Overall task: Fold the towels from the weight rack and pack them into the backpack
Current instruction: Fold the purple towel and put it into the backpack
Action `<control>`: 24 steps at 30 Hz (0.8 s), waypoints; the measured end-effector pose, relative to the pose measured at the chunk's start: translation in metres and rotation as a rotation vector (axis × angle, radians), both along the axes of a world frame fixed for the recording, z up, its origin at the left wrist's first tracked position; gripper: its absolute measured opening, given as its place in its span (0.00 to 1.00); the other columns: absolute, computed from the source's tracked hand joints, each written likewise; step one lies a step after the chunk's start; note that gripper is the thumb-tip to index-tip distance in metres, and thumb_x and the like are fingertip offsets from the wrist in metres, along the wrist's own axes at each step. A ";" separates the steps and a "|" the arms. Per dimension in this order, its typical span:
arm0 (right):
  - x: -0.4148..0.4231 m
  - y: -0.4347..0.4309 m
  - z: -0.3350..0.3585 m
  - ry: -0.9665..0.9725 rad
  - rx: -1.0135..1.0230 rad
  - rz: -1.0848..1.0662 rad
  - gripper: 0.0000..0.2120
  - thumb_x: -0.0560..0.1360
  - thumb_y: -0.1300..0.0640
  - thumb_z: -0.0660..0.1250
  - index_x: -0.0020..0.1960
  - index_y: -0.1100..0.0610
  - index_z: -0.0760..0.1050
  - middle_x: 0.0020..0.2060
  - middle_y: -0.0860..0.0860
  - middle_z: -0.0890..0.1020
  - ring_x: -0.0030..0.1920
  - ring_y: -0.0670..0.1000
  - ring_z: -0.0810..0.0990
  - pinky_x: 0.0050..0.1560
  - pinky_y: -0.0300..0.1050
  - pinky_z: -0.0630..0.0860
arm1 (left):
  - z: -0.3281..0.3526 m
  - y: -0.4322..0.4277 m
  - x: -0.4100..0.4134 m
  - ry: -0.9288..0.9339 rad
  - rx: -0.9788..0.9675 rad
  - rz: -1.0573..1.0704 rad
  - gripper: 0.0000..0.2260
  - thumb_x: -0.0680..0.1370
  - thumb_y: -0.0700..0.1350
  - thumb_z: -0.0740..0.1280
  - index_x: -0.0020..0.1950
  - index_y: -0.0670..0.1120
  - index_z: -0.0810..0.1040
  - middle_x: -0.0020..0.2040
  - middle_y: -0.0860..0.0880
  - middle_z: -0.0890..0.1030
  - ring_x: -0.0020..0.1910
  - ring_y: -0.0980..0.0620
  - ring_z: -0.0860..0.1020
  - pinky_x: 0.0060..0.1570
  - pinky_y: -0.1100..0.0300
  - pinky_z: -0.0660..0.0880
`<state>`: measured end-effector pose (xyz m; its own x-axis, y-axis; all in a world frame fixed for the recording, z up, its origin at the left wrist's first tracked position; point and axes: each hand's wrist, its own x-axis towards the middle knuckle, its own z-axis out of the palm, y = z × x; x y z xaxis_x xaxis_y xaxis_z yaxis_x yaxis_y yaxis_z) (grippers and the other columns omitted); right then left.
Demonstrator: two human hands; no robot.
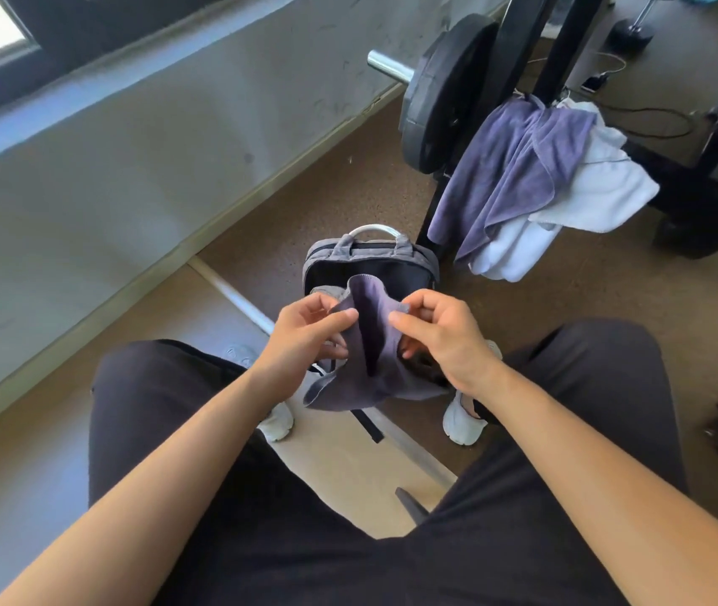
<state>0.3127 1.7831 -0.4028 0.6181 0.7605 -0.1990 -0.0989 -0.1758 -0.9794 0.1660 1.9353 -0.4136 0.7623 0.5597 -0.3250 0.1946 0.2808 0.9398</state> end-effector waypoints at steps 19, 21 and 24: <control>-0.001 0.003 0.003 -0.527 -0.017 0.221 0.25 0.71 0.70 0.73 0.64 0.54 0.75 0.63 0.48 0.74 0.41 0.51 0.84 0.44 0.44 0.82 | -0.010 -0.003 0.003 -0.088 0.303 -0.229 0.15 0.73 0.36 0.76 0.43 0.57 0.81 0.39 0.55 0.81 0.40 0.49 0.78 0.42 0.58 0.76; 0.000 0.003 0.006 -0.603 -0.067 0.350 0.31 0.72 0.68 0.73 0.71 0.50 0.72 0.67 0.43 0.73 0.48 0.48 0.83 0.51 0.40 0.81 | -0.008 -0.003 0.002 -0.114 0.353 -0.279 0.16 0.74 0.34 0.75 0.43 0.56 0.82 0.39 0.54 0.81 0.40 0.50 0.78 0.42 0.60 0.75; -0.002 0.001 0.007 -0.551 -0.162 0.445 0.21 0.76 0.65 0.70 0.67 0.50 0.76 0.55 0.40 0.80 0.52 0.40 0.82 0.55 0.39 0.80 | -0.006 -0.004 0.002 -0.124 0.366 -0.299 0.16 0.75 0.34 0.75 0.43 0.57 0.82 0.40 0.53 0.83 0.41 0.48 0.80 0.43 0.58 0.78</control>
<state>0.3104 1.7838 -0.3956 0.2998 0.9507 -0.0797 0.5161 -0.2319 -0.8245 0.1679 1.9314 -0.4198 0.9277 0.3706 -0.0445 0.0966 -0.1233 0.9877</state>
